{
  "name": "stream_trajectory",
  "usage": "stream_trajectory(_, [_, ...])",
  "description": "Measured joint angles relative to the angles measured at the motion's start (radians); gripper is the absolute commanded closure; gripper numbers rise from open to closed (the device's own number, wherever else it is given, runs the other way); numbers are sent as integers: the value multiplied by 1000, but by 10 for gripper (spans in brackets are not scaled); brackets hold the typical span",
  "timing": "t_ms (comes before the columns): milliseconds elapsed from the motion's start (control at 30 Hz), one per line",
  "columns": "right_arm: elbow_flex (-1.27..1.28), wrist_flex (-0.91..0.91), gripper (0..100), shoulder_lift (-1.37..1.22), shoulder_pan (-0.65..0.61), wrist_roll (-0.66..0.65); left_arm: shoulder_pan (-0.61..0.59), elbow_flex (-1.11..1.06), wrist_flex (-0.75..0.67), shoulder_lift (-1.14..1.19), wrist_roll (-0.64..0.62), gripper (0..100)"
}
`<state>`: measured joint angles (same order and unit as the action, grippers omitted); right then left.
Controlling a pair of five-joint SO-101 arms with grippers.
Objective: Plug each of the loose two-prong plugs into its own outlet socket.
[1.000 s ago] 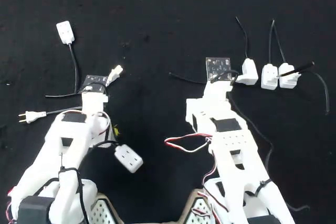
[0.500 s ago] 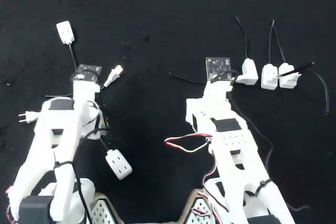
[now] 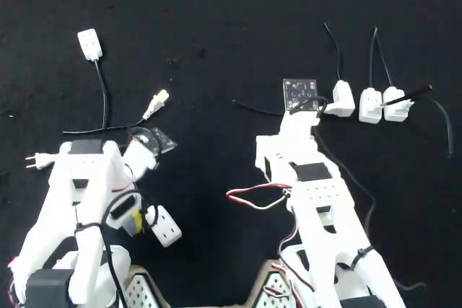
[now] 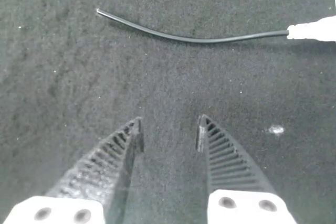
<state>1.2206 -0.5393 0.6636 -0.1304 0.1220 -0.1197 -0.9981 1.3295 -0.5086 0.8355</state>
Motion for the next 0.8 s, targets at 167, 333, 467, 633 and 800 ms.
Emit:
stream_trajectory(167, [0, 0, 832, 0, 0, 3, 144, -61, -132, 0, -163, 798])
stream_trajectory(333, [0, 0, 832, 0, 64, 6, 404, -69, -256, 0, -391, 798])
stream_trajectory(467, [-12, 0, 832, 0, 115, 63, 545, -74, -416, 5, -506, 798])
stream_trajectory(633, [-14, 0, 832, 0, 144, 89, 563, -75, -617, 5, -612, 798])
stream_trajectory(800, [-14, 0, 832, 0, 146, 92, 555, -75, -783, 23, -681, 795])
